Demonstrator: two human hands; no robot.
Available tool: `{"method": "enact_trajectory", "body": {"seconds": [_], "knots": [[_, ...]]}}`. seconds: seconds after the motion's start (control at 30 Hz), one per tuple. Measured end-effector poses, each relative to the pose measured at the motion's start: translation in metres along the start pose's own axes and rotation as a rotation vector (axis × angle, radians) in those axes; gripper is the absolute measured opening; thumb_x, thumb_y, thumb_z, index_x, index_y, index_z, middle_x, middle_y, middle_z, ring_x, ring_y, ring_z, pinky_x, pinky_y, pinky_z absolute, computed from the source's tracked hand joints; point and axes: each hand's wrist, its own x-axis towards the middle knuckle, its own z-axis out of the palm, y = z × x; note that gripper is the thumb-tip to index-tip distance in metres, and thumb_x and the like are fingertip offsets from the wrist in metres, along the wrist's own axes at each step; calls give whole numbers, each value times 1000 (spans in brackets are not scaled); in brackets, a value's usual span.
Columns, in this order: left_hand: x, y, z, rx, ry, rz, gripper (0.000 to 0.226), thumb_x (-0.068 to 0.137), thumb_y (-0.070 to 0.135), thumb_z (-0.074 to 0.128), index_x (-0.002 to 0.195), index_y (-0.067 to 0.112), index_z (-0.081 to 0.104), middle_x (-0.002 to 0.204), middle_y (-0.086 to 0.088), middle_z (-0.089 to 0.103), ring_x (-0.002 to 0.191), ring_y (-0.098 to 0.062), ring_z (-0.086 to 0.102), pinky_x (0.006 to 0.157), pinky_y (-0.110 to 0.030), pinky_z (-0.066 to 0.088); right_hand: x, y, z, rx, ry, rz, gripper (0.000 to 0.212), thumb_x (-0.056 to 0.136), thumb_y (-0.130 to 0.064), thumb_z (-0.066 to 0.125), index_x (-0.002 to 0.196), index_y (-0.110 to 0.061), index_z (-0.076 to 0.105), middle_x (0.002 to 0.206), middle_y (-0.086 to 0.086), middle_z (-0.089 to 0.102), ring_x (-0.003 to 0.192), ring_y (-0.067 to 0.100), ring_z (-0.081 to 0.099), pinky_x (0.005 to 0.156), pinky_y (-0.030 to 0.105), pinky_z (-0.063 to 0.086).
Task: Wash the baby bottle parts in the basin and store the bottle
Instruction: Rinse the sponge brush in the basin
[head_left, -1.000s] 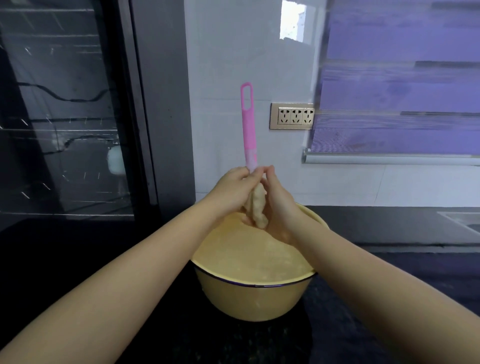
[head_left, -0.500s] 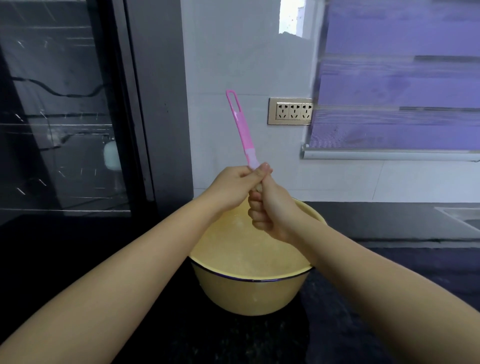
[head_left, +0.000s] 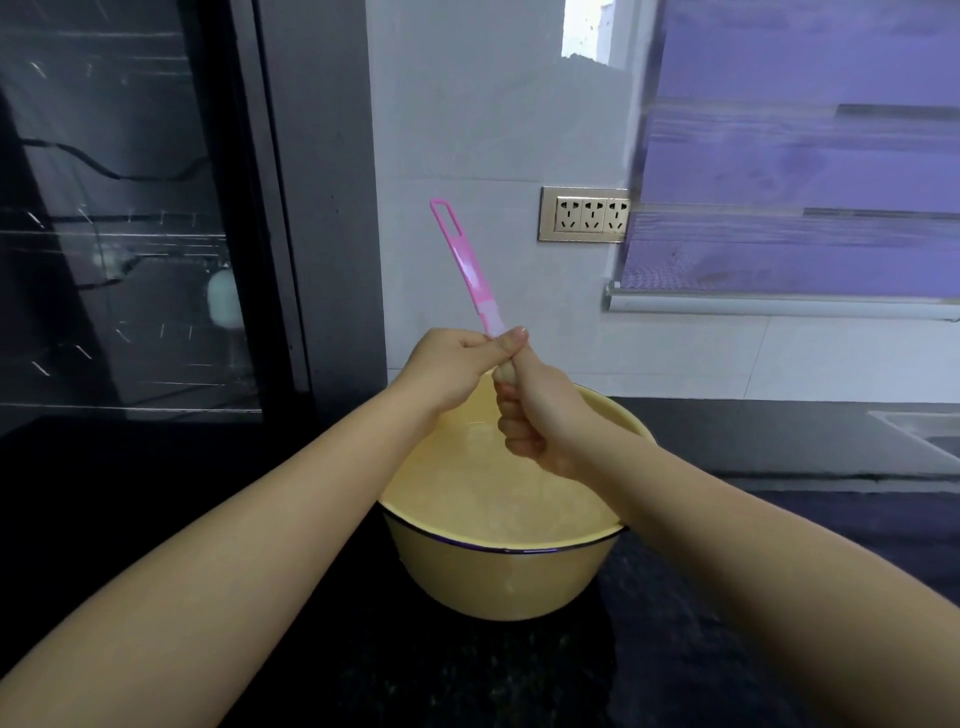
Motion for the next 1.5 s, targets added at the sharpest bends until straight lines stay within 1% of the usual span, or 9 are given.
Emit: {"method": "enact_trajectory", "body": {"seconds": [0.1,0.17,0.37,0.5,0.6,0.9,1.03,1.17,1.5], "knots": [[-2,-1,-4,-19,18,-3,41,86,45,62,61,13,62,59,-4,60,69,-9,59,71,-16,39,2,-1,-2,-93,-61,32,65,88,-72,24,60,-17,44,51,-3,34,41,11,30,40,21,29],[-4,0,-8,-4,25,-29,38,86,44,63,61,15,62,59,-2,56,66,-11,55,67,-20,40,3,-3,-7,-161,-125,54,68,88,-72,23,77,-16,59,65,0,54,54,13,51,57,25,51],[-3,7,-23,-57,90,-63,24,85,37,67,84,14,74,80,0,72,74,-11,63,64,-21,47,0,-11,-20,-504,-203,-97,35,91,-52,50,101,-21,66,99,1,72,94,20,67,93,44,51],[-5,8,-15,-121,66,-66,23,86,34,67,82,12,73,63,6,70,56,-2,64,48,-13,47,-2,-17,-22,-576,-146,-213,13,88,-28,65,93,-16,60,96,7,67,86,18,67,74,31,58],[-7,8,-8,-180,43,-64,26,87,34,65,85,9,73,73,0,73,62,-6,68,52,-15,50,-6,-17,-26,-536,-132,-238,6,91,-14,61,94,-12,56,82,4,61,69,13,65,56,23,56],[-13,-5,-6,-78,-97,-138,29,89,39,62,100,14,70,88,-1,62,64,-9,56,56,-19,53,-14,-24,-75,-424,180,-261,17,86,-20,67,88,-6,57,72,6,57,60,15,54,53,24,46],[-16,-11,-12,33,-108,-145,20,88,28,63,96,13,72,84,1,63,56,-9,46,55,-18,49,-16,-14,-114,-460,343,-134,20,83,-18,69,78,-7,53,71,10,57,62,19,55,61,33,50],[-17,-11,-13,44,-100,-148,15,87,27,64,89,16,74,82,1,64,55,-9,45,56,-20,47,-24,3,-140,-585,484,12,20,86,-19,63,70,-7,56,62,5,53,53,14,47,46,22,37],[-23,-11,-5,190,-98,-69,14,89,28,62,88,17,73,84,1,66,65,-12,51,59,-21,48,-44,58,-156,-896,302,353,26,77,-14,58,51,-10,58,37,-3,50,39,15,40,40,18,32]]}}
